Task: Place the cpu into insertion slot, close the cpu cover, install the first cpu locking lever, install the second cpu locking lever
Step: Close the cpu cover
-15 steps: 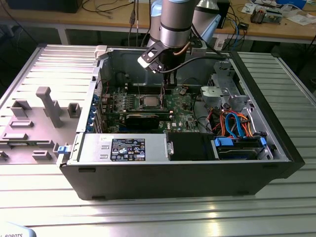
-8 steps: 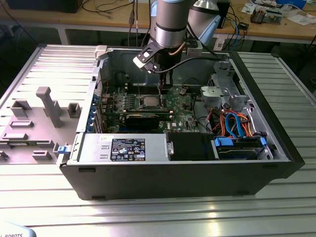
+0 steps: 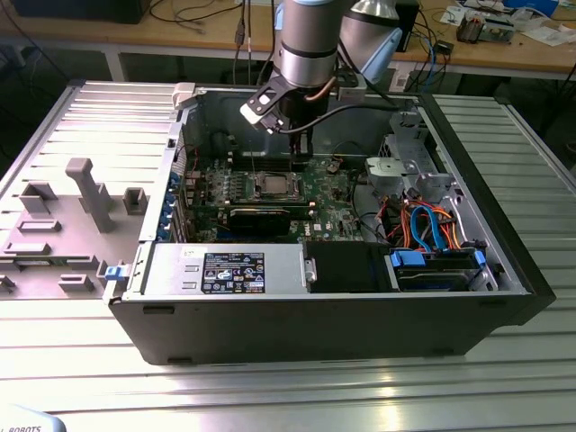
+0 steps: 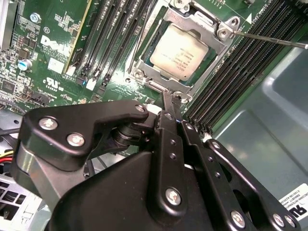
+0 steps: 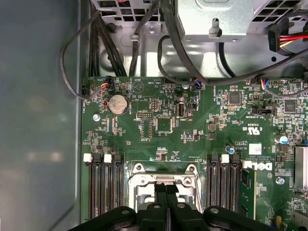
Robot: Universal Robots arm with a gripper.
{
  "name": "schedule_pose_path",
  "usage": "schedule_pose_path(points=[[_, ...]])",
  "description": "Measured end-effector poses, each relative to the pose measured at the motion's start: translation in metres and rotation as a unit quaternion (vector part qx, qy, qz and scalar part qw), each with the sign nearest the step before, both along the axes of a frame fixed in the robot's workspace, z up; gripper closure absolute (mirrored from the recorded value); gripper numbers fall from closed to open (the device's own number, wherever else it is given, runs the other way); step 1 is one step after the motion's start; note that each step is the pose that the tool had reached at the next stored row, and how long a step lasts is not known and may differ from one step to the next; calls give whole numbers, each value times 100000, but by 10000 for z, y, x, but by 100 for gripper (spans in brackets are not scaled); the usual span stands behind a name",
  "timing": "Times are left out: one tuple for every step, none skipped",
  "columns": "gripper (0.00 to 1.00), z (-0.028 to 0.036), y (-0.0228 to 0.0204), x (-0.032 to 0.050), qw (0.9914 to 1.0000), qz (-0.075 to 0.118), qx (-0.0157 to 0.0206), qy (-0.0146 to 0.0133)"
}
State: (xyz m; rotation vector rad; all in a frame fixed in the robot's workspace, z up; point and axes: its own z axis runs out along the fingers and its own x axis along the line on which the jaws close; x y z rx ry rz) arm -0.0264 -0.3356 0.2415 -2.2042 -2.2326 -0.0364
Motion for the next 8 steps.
schedule_pose_path(points=[[89,-1,0,-7,100000,-1,4,-2],[89,-1,0,-15,100000,-1,4,-3],[89,-1,0,-19,100000,-2,-1,-1],[89,-1,0,-18,100000,9,1,-2],[89,-1,0,-19,100000,7,-1,0],[89,-1,0,-20,100000,6,-1,-1],[89,-1,0,-20,100000,2,1,-1],[89,-1,0,-21,100000,1,1,0]])
